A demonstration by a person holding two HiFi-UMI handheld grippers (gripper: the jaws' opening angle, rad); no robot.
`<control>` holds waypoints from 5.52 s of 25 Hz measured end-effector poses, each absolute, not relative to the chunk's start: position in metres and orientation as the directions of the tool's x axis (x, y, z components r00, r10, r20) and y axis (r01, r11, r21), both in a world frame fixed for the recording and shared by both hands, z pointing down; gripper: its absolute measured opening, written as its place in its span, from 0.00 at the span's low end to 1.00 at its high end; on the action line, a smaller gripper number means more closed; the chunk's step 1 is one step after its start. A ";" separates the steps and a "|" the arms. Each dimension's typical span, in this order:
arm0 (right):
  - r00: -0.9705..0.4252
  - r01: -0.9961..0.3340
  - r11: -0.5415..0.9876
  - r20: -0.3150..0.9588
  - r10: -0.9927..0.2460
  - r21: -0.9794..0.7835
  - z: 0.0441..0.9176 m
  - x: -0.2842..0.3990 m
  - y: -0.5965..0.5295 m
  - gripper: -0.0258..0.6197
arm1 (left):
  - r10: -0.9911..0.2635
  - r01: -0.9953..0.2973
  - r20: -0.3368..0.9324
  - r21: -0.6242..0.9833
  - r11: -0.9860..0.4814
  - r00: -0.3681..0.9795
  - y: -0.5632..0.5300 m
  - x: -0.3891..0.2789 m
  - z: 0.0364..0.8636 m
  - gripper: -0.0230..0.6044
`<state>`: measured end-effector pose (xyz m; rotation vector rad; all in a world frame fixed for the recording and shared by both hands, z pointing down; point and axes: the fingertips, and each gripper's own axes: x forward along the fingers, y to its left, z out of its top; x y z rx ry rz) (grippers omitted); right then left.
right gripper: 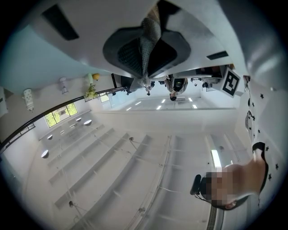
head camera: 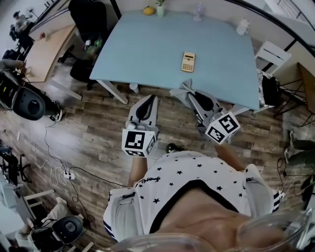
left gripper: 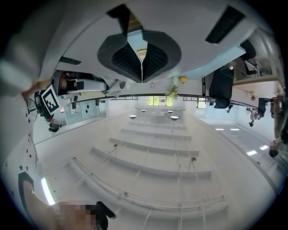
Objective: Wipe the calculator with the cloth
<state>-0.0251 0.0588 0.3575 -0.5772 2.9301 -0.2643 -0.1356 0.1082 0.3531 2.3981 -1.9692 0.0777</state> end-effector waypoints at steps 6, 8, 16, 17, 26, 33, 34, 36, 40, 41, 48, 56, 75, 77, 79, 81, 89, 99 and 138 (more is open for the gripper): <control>-0.910 -0.385 0.902 -0.084 -0.407 -0.193 0.359 -0.038 0.053 0.09 | -0.976 -0.977 0.062 0.030 -0.209 0.211 0.095 -0.152 0.360 0.09; -0.904 -0.401 0.895 -0.074 -0.421 -0.194 0.360 -0.034 0.050 0.09 | -0.972 -0.974 0.070 0.045 -0.221 0.224 0.088 -0.151 0.365 0.09; -0.888 -0.436 0.876 -0.060 -0.456 -0.207 0.367 -0.028 0.013 0.09 | -0.953 -0.958 0.104 0.063 -0.278 0.284 0.057 -0.140 0.375 0.09; -0.892 -0.427 0.881 -0.064 -0.447 -0.205 0.366 -0.033 0.006 0.09 | -0.956 -0.962 0.110 0.061 -0.266 0.271 0.052 -0.144 0.376 0.09; -0.915 -0.374 0.905 -0.082 -0.396 -0.203 0.362 -0.060 -0.057 0.09 | -0.971 -0.978 0.116 0.034 -0.208 0.210 -0.015 -0.176 0.370 0.09; -0.905 -0.396 0.891 -0.070 -0.420 -0.222 0.370 -0.068 -0.111 0.09 | -0.963 -0.972 0.136 0.040 -0.230 0.234 -0.066 -0.183 0.375 0.09; -0.903 -0.399 0.889 -0.068 -0.423 -0.225 0.371 -0.068 -0.119 0.09 | -0.962 -0.972 0.138 0.039 -0.232 0.236 -0.074 -0.184 0.376 0.09; -0.901 -0.408 0.884 -0.060 -0.431 -0.227 0.374 -0.067 -0.135 0.09 | -0.960 -0.971 0.140 0.033 -0.238 0.241 -0.090 -0.184 0.377 0.09; -0.890 -0.433 0.871 -0.045 -0.454 -0.230 0.380 -0.060 -0.162 0.09 | -0.957 -0.967 0.138 0.043 -0.252 0.256 -0.119 -0.182 0.379 0.09; -0.886 -0.442 0.868 -0.040 -0.462 -0.227 0.381 -0.057 -0.170 0.09 | -0.956 -0.965 0.138 0.048 -0.256 0.261 -0.126 -0.180 0.379 0.09; -0.856 -0.511 0.833 0.032 -0.517 -0.211 0.401 -0.026 -0.223 0.09 | -0.948 -0.962 0.163 0.032 -0.271 0.273 -0.172 -0.170 0.386 0.09; -0.817 -0.575 0.792 0.101 -0.567 -0.204 0.430 -0.016 -0.263 0.09 | -0.938 -0.957 0.190 0.027 -0.289 0.289 -0.201 -0.172 0.400 0.09; -0.728 -0.605 0.796 0.423 -0.539 -0.026 0.546 -0.068 -0.323 0.09 | -0.924 -0.954 0.241 0.024 -0.299 0.296 -0.224 -0.233 0.395 0.09; -0.716 -0.594 0.804 0.452 -0.532 0.005 0.557 -0.070 -0.325 0.09 | -0.925 -0.955 0.241 0.026 -0.296 0.293 -0.222 -0.236 0.396 0.09; -0.708 -0.585 0.811 0.471 -0.526 0.028 0.565 -0.070 -0.329 0.09 | -0.927 -0.958 0.246 0.030 -0.286 0.284 -0.220 -0.240 0.398 0.09; -0.704 -0.580 0.814 0.483 -0.521 0.032 0.572 -0.070 -0.330 0.09 | -0.928 -0.960 0.250 0.037 -0.277 0.277 -0.218 -0.245 0.399 0.09; -0.726 -0.567 0.824 0.473 -0.499 -0.001 0.578 -0.083 -0.329 0.09 | -0.926 -0.962 0.262 0.033 -0.272 0.271 -0.215 -0.253 0.401 0.09; -0.749 -0.507 0.861 0.512 -0.420 -0.035 0.599 -0.097 -0.305 0.09 | -0.924 -0.961 0.268 0.029 -0.275 0.273 -0.216 -0.256 0.402 0.09; -0.802 -0.407 0.884 0.553 -0.226 -0.231 0.622 -0.095 -0.178 0.09 | -0.879 -0.912 0.263 0.016 -0.409 0.399 -0.223 -0.206 0.392 0.09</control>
